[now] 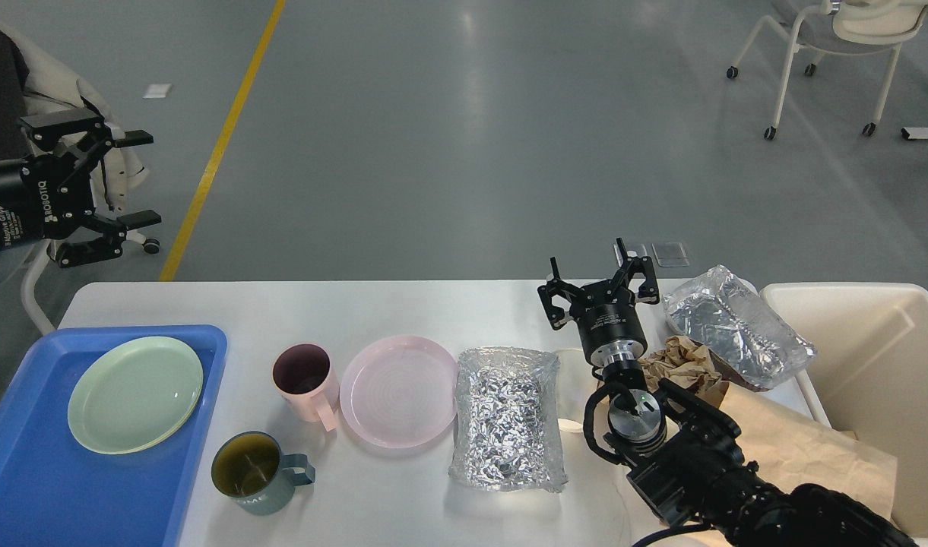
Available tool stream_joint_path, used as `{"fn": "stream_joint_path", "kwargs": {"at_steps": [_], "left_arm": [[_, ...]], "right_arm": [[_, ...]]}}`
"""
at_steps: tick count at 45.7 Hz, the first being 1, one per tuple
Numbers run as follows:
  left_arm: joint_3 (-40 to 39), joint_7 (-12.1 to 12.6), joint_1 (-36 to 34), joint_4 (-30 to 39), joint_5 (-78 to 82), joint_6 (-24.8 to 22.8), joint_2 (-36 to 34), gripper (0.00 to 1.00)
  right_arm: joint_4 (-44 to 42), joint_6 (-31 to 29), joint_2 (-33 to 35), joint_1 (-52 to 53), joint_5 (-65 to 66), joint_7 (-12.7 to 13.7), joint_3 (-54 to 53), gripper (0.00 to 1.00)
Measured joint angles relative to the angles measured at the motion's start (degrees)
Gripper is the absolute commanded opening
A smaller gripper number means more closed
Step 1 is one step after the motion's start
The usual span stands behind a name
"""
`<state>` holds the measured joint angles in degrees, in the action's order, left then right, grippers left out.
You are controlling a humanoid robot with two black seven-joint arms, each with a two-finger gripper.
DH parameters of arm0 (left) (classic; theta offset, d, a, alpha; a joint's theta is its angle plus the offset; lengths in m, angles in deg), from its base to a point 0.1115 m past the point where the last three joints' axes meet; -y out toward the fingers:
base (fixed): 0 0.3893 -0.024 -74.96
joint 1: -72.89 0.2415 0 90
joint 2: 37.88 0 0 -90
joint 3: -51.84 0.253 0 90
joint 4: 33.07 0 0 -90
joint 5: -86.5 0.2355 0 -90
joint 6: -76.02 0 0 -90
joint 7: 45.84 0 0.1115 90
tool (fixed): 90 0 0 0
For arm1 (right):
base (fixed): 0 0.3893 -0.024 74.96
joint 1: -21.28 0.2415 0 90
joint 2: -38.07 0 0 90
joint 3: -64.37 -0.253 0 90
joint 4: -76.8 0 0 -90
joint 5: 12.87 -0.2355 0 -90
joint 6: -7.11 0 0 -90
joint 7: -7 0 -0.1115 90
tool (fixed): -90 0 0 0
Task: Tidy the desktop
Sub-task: 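Move the left gripper over the blue tray toward the dark-green mug, then grasp the dark-green mug with the left gripper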
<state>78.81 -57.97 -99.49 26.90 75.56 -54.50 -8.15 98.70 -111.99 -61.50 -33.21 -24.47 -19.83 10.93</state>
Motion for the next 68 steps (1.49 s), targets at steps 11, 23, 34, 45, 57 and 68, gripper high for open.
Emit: {"fn": "stream_joint_path", "kwargs": {"at_steps": [11, 23, 34, 45, 57, 68], "left_arm": [[24.8, -1.8, -27.0, 20.8, 7.8, 1.7, -3.0, 0.97], [50.2, -2.1, -60.2, 28.0, 12.5, 0.2, 3.8, 0.97], [56.2, -3.0, -65.7, 27.0, 12.6, -3.0, 16.8, 0.97], [56.7, -2.9, -59.4, 33.8, 18.1, -2.8, 21.0, 0.97], [50.8, 2.1, -36.9, 37.4, 34.1, 18.2, 15.6, 0.96], [45.7, 3.5, -18.5, 37.1, 37.8, 34.2, 16.4, 0.94]], "right_arm": [[0.0, 0.0, 0.0, 0.0, 0.0, 0.0, 0.0, 1.0], [-0.1, 0.0, 0.0, 0.0, 0.0, 0.0, 0.0, 1.0], [-0.1, 0.0, 0.0, 0.0, 0.0, 0.0, 0.0, 1.0], [-0.1, 0.0, 0.0, 0.0, 0.0, 0.0, 0.0, 1.0], [0.0, 0.0, 0.0, 0.0, 0.0, 0.0, 0.0, 1.0], [0.0, 0.0, 0.0, -0.1, 0.0, 0.0, 0.0, 1.0]]}}
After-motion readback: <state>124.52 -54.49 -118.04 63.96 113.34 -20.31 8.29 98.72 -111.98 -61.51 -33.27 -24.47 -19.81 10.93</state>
